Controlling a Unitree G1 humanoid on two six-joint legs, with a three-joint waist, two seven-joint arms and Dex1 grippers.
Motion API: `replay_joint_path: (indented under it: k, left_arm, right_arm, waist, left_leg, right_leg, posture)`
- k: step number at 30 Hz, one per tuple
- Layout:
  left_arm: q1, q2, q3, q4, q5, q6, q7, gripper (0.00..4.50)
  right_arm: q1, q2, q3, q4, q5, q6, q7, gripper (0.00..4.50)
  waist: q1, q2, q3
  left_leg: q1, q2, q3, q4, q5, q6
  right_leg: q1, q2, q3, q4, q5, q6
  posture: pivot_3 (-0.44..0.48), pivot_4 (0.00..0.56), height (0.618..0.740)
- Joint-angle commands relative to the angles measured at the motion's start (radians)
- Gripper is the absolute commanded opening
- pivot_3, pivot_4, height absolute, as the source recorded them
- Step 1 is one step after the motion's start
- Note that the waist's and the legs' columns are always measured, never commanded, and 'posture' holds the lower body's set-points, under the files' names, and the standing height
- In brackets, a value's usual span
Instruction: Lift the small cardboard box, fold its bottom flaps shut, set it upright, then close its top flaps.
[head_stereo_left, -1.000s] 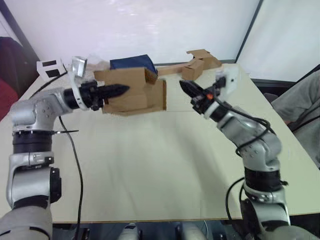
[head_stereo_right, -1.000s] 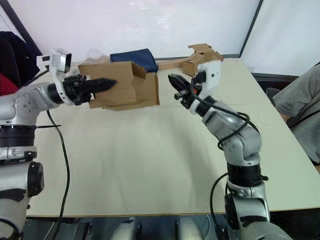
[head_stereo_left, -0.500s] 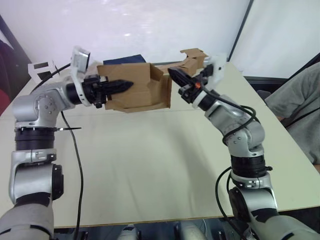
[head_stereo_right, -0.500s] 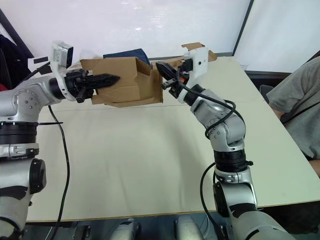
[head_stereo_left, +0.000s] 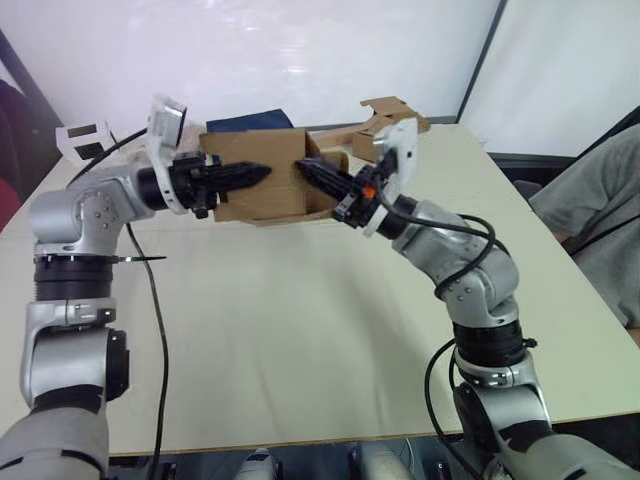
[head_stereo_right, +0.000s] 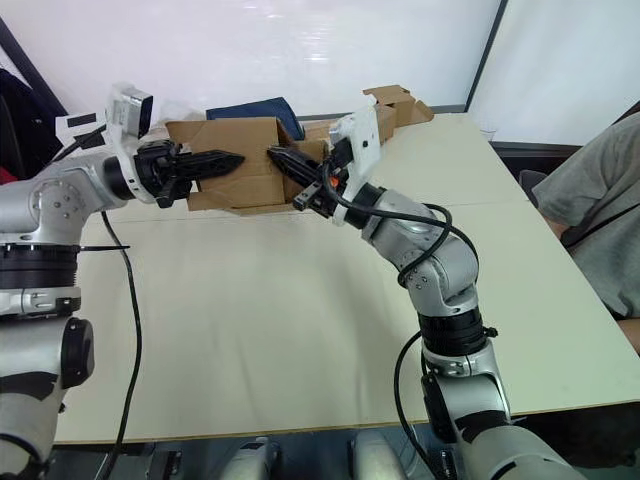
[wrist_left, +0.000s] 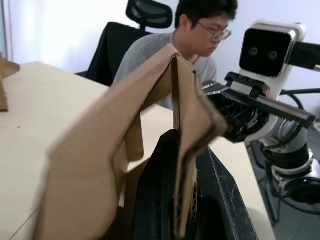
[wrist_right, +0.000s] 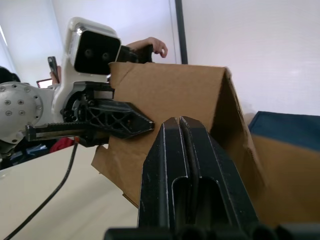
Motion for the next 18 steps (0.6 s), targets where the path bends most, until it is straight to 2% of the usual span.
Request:
replay_joint_path:
  k: [1, 5, 7, 10, 14, 18]
  left_arm:
    - [0.009, 0.022, 0.016, -0.110, -0.070, 0.042, -0.042, 0.00]
    - [0.004, 0.017, 0.030, -0.106, -0.062, 0.032, -0.012, 0.00]
    - [0.002, 0.022, 0.031, -0.097, -0.061, 0.027, -0.011, 0.00]
    - [0.003, 0.025, 0.028, -0.098, -0.063, 0.027, -0.012, 0.00]
    - [0.005, 0.025, 0.025, -0.091, -0.059, 0.020, -0.017, 0.00]
    - [0.005, 0.023, 0.020, -0.087, -0.056, 0.017, -0.021, 0.00]
  right_arm:
    - [-0.004, 0.008, -0.009, -0.042, 0.014, -0.003, 0.004, 0.02]
    - [0.006, -0.010, -0.047, -0.101, 0.098, 0.033, 0.040, 0.02]
    - [0.027, -0.042, -0.081, -0.168, 0.212, 0.090, 0.081, 0.02]
    - [0.027, -0.069, -0.129, -0.184, 0.276, 0.121, 0.063, 0.02]
    - [0.016, -0.088, -0.163, -0.129, 0.240, 0.094, 0.016, 0.02]
    - [-0.001, -0.097, -0.137, -0.035, 0.104, 0.019, -0.036, 0.02]
  waist:
    - [-0.005, 0.000, 0.000]
    - [-0.008, 0.000, 0.000]
    - [-0.007, 0.000, 0.000]
    - [-0.007, 0.000, 0.000]
    - [-0.008, 0.000, 0.000]
    - [-0.008, 0.000, 0.000]
  left_leg:
    - [0.000, 0.000, 0.000, 0.000, 0.000, 0.000]
    - [0.000, 0.000, 0.000, 0.000, 0.000, 0.000]
    - [0.000, 0.000, 0.000, 0.000, 0.000, 0.000]
    - [0.000, 0.000, 0.000, 0.000, 0.000, 0.000]
    - [0.000, 0.000, 0.000, 0.000, -0.002, 0.004]
    - [0.000, 0.000, 0.000, 0.000, -0.002, 0.004]
  right_leg:
    - [0.000, 0.000, 0.000, 0.000, 0.000, 0.000]
    - [0.000, 0.000, 0.000, 0.000, 0.000, 0.000]
    - [0.000, 0.000, 0.000, 0.000, 0.000, 0.000]
    - [0.000, 0.000, 0.000, 0.000, 0.000, 0.000]
    - [0.000, 0.000, 0.000, 0.000, 0.000, 0.000]
    - [0.000, 0.000, 0.000, 0.000, 0.000, 0.000]
  posture:
    - [0.000, 0.150, 0.740]
    - [0.000, 0.150, 0.740]
    - [0.000, 0.150, 0.740]
    - [0.000, 0.150, 0.740]
    - [0.000, 0.150, 0.740]
    - [0.000, 0.150, 0.740]
